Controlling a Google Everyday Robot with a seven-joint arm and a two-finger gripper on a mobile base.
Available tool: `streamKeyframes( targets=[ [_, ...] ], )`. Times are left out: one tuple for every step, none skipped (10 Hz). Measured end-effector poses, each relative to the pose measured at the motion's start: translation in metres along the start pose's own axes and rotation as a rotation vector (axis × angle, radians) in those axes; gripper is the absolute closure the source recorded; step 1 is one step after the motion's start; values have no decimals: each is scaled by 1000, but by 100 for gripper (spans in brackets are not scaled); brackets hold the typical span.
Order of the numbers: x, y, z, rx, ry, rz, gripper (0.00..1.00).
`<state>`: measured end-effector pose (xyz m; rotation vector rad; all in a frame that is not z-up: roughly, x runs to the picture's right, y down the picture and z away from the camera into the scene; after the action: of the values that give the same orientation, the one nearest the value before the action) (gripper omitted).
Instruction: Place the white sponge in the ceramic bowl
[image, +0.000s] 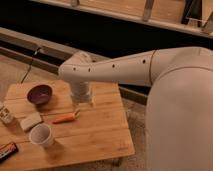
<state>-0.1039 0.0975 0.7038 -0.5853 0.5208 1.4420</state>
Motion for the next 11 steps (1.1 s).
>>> streamKeyframes(
  targets=[
    [0,0,0,0,0,0,35],
    [0,0,0,0,0,0,35],
    [0,0,0,0,0,0,35],
    [0,0,0,0,0,0,35],
    [0,0,0,0,0,0,35],
    [0,0,0,1,-1,-2,35],
    [-2,0,-3,8,-13,-10,35],
    [-6,2,-7,25,-34,-43,35],
    [-11,12,-12,32,-57,-82,35],
    [-15,25,-17,41,-78,-129,35],
    [-17,34,-20,46,-88,-157,35]
  ],
)
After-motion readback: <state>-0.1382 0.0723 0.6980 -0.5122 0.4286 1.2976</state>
